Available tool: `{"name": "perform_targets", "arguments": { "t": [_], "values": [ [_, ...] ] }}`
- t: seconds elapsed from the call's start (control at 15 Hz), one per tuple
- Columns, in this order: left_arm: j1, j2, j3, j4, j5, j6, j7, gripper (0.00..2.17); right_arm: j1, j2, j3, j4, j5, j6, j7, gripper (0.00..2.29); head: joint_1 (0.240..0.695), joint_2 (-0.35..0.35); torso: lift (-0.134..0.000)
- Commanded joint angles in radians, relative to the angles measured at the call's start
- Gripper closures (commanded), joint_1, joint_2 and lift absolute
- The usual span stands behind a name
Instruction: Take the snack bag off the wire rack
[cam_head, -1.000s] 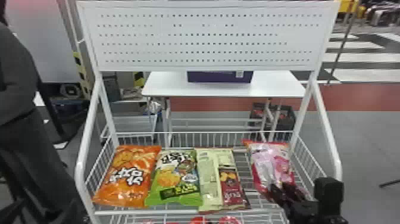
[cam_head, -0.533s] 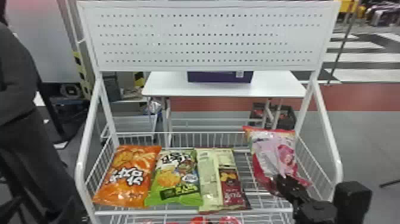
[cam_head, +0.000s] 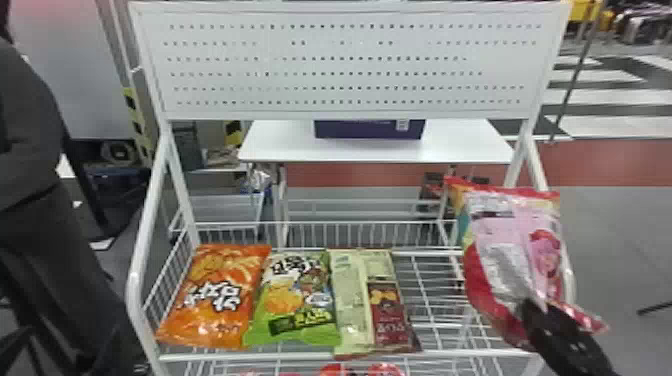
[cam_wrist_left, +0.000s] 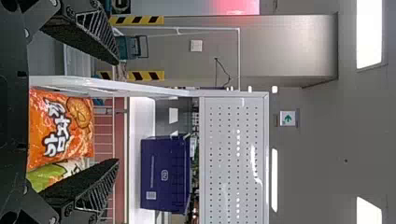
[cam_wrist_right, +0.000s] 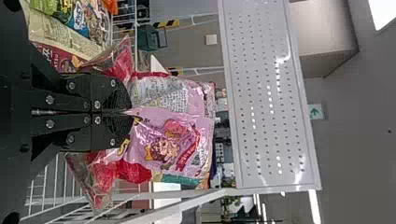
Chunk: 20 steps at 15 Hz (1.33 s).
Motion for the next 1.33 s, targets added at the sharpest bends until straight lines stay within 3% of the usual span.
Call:
{"name": "perform_targets", "arguments": {
  "t": [0.0, 0.33, 1.27],
  "values": [
    [0.000, 0.000, 0.000, 0.007, 0.000, -0.018, 0.002, 0.15, 0.122, -0.003, -0.061, -0.040, -0.001, -0.052, -0.020, 2.08, 0.499, 0.000, 0.000],
    [-0.004, 0.004, 0.000, 0.008, 0.003, -0.021, 0.002, 0.15, 0.185, 0.010, -0.144, -0.034, -0.044, -0.108, -0.023, 2.08, 0.499, 0.000, 0.000],
    [-0.004, 0.008, 0.005, 0.008, 0.009, -0.021, 0.001, 0.15, 0.182, 0.013, -0.130, -0.037, -0.031, -0.154, -0.023, 2.08, 0.499, 0.000, 0.000]
  ]
}}
